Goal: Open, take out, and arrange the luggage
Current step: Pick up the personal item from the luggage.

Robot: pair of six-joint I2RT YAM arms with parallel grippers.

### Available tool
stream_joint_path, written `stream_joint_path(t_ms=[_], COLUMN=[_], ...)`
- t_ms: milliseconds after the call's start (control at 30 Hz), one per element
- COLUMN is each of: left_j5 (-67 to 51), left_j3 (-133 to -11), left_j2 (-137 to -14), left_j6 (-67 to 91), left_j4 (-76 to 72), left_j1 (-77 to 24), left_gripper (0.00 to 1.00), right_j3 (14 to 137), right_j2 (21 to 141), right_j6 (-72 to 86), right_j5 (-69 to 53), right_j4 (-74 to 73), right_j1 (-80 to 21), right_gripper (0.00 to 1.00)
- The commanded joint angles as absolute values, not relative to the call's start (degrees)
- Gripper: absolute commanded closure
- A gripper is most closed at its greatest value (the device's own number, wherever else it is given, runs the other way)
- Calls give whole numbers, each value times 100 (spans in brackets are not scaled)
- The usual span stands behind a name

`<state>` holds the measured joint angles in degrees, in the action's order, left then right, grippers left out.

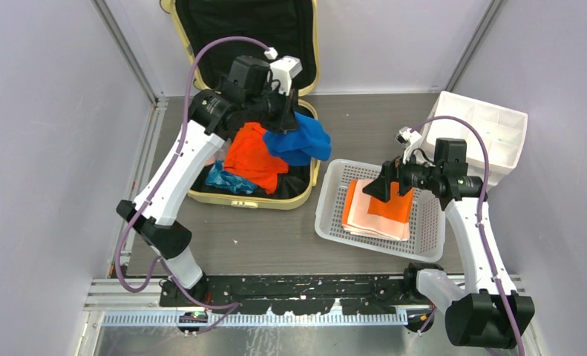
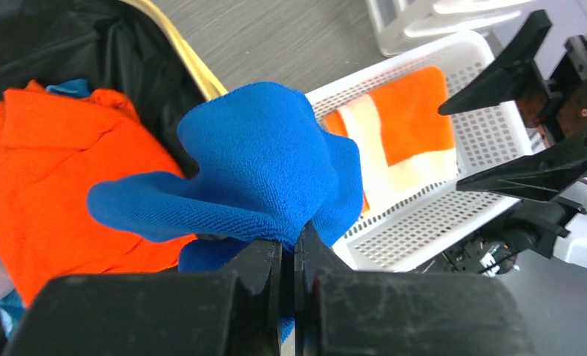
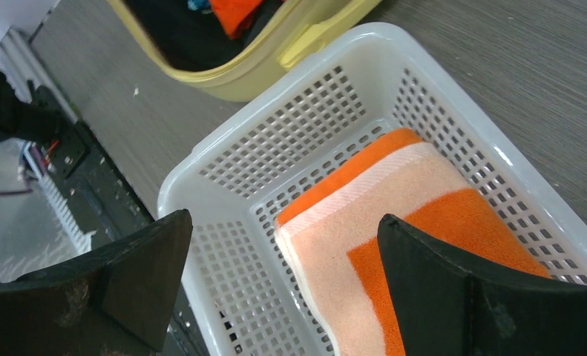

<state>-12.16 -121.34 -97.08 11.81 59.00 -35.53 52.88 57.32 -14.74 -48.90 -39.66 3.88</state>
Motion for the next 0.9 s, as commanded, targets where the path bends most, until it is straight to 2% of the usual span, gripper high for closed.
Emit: stream_joint_path(t_ms=[0,167,467,700,867], left_j5=[-1504,-1686,-2302,-2535,-2752], left_j3=[-12428,-12252,-10919,-10664,-10414], left_j2=[-9687,-9656,-9107,-9028,-8912], left_j6=[1209,747,-483,-598,-607], left_j4=[5646,5316,3768,3436,3171], left_j1=[-3879,-4375,-5088,-5344,-5476], left_gripper=[100,100,100,100,100], right_j3=[5768,6564,8116,7705,7200], right_j2=[5500,5488,6267,6248,6117], right_j6=[-2137,-3902,-4518,-4069,-3363], right_j5=[-5754,-6716,-6943,-6123,-5799], right_j4=[-4494,-5830,-6526,-6187,-5320], right_j1=[396,387,117,-864,-897], right_gripper=[0,0,0,0,0])
